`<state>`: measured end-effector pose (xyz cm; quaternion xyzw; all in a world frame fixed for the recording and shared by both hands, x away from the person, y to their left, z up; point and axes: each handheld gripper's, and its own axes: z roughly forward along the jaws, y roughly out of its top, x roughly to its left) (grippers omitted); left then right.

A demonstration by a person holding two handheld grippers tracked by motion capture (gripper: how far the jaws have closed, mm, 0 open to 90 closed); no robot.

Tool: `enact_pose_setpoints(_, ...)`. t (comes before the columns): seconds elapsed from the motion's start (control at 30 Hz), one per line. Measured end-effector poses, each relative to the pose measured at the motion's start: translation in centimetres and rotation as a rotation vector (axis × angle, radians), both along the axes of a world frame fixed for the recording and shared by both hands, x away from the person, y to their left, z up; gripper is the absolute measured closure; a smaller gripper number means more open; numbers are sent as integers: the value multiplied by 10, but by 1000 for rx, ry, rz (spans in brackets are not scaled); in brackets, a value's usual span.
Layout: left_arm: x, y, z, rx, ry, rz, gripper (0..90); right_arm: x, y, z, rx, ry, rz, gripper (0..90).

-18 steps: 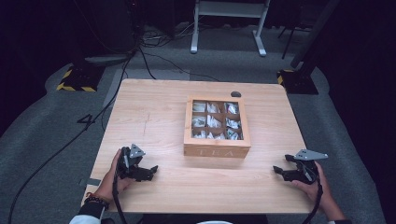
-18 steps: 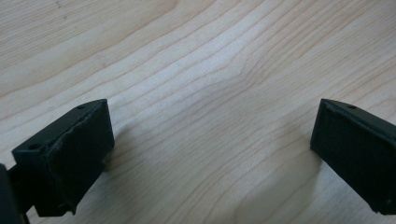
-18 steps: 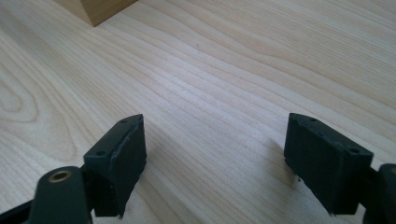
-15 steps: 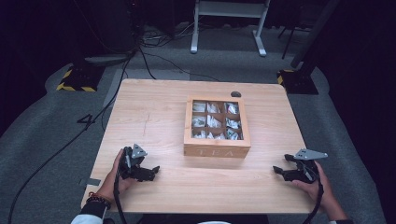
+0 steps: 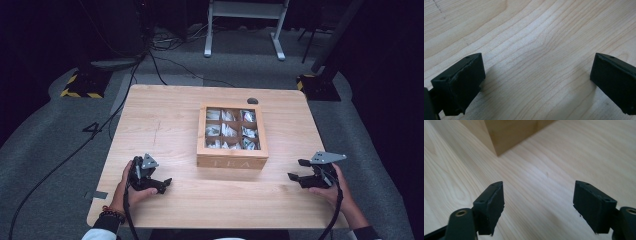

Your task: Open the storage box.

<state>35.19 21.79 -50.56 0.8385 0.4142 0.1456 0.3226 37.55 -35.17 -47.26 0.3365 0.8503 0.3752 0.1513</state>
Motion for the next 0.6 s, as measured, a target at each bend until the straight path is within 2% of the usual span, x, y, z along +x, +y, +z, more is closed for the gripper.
enact_pose_setpoints(0.03, 0, 0, 0, 0, 0, 0, 2, 0, 0, 0, 0, 0, 0, 257)
enact_pose_setpoints(0.07, 0, 0, 0, 1, 0, 0, 2, 3, 6, 8, 22, -3, 27, 260)
enact_pose_setpoints(0.23, 0, 0, 0, -1, -1, 1, 2, 8, 23, 19, 16, -17, 81, 277)
enact_pose_setpoints(0.27, 0, 0, 0, -1, -2, 1, 2, 10, 32, 24, 23, -20, 106, 284)
enact_pose_setpoints(0.3, 0, 0, 0, -1, -2, 1, 2, 10, 32, 24, 23, -20, 106, 284)
enact_pose_setpoints(0.33, 0, 0, 0, -1, -1, 0, 2, 11, 41, 28, 15, -31, 123, 307)
enact_pose_setpoints(0.4, 0, 0, 0, -1, -1, 1, 2, 12, 45, 30, 11, -35, 131, 313)
enact_pose_setpoints(0.5, 0, 0, 0, -1, -1, 1, 2, 16, 62, 37, 1, -53, 153, 325)
enact_pose_setpoints(0.6, 0, 0, 0, 0, -1, 2, 2, 21, 72, 38, 8, -47, 170, 345)
